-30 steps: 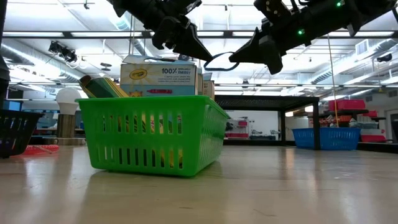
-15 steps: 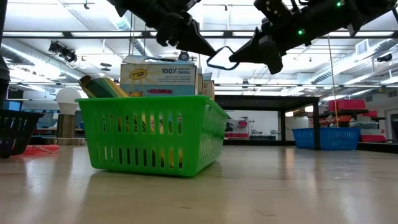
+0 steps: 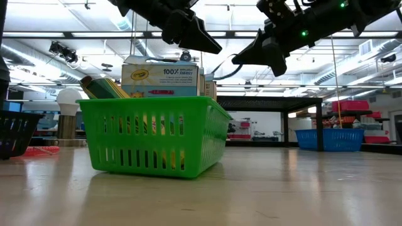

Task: Pick & Place Office Desk Supplies
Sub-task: Put the blue rubberband into the blue bin

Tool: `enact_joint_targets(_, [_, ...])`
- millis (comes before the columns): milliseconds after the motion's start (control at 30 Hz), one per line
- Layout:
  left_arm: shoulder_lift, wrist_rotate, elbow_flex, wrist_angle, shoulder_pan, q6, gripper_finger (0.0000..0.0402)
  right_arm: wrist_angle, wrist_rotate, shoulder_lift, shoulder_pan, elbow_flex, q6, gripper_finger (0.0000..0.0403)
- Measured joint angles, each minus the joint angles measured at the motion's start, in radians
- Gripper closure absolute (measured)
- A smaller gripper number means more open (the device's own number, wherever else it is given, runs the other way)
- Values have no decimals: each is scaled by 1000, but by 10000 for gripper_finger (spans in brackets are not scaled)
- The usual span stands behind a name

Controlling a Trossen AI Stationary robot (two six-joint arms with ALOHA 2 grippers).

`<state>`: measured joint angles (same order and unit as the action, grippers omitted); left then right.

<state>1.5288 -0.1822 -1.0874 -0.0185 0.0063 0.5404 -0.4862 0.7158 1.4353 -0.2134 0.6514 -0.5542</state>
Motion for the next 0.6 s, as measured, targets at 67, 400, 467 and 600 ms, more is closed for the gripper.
enact_joint_targets(67, [0, 0, 0, 0, 0, 2, 159, 2, 0, 0, 0, 0, 8, 403])
enact_joint_targets(400, [0, -6, 0, 108, 2, -51, 138, -25, 64, 0, 14, 0, 61, 403])
enact_joint_targets(467, [0, -23, 0, 131, 1, -62, 138, -42, 118, 0, 22, 0, 72, 403])
enact_joint_targets(600, [0, -61, 0, 159, 0, -84, 138, -66, 256, 0, 39, -1, 79, 403])
